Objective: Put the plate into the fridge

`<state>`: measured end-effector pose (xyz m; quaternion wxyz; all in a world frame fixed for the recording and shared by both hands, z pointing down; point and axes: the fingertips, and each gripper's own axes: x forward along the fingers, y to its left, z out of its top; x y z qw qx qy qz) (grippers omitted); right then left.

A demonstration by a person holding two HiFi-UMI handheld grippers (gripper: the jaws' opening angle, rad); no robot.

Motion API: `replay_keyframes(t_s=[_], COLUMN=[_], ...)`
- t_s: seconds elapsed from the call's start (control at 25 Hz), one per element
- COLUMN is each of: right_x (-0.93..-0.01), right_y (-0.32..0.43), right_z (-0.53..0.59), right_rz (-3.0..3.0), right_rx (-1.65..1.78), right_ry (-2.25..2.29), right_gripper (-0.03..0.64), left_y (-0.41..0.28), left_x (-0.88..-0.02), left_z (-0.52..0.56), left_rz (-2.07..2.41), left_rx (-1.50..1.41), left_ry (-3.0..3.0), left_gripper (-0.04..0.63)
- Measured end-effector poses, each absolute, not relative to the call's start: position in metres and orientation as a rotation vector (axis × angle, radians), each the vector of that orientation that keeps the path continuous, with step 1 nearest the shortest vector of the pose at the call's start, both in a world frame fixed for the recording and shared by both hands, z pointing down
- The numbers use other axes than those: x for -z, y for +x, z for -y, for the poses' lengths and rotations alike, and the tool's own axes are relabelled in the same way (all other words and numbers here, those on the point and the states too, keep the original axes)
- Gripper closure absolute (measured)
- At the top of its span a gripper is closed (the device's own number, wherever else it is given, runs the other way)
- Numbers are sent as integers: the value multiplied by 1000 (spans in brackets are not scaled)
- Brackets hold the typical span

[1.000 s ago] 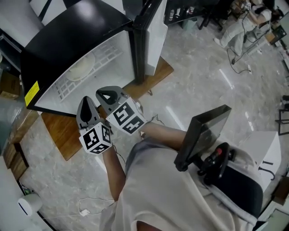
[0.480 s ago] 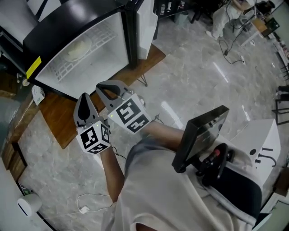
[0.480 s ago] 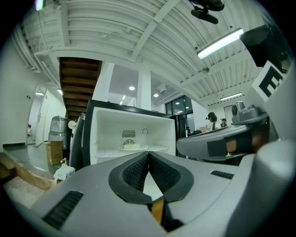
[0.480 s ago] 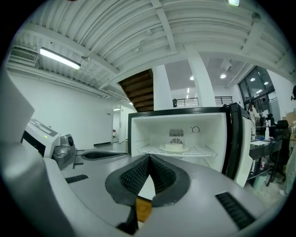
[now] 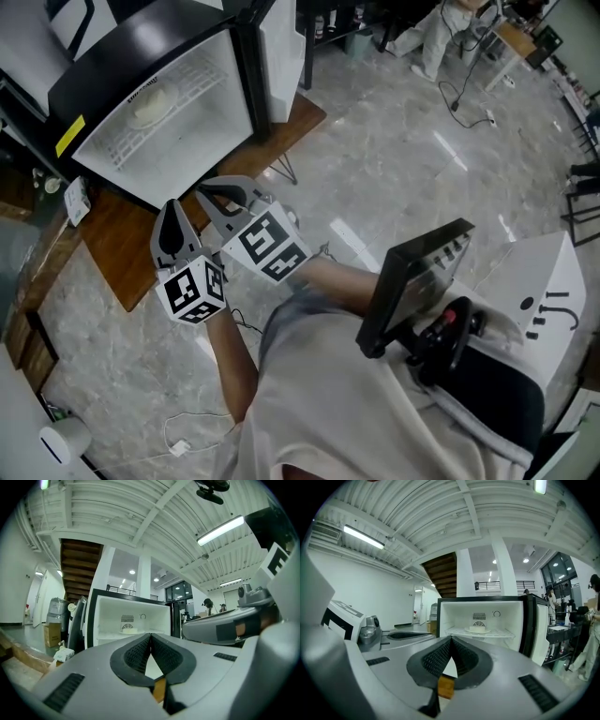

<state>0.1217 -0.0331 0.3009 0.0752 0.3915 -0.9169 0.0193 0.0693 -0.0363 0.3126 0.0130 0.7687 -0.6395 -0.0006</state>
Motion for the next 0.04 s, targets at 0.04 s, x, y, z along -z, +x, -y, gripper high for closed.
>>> replay_keyframes(t_s=[0.04], right_x=[-299], right_y=[123], right_z=[29], right_rz=[2750], right_rx=[-55], right_ry=[1174], right_gripper=[600], left_y=[71], left_x=[-310], left_z=[33], left_rz=[1992], left_rx=[6], left_ry=[2400], left_gripper=[577])
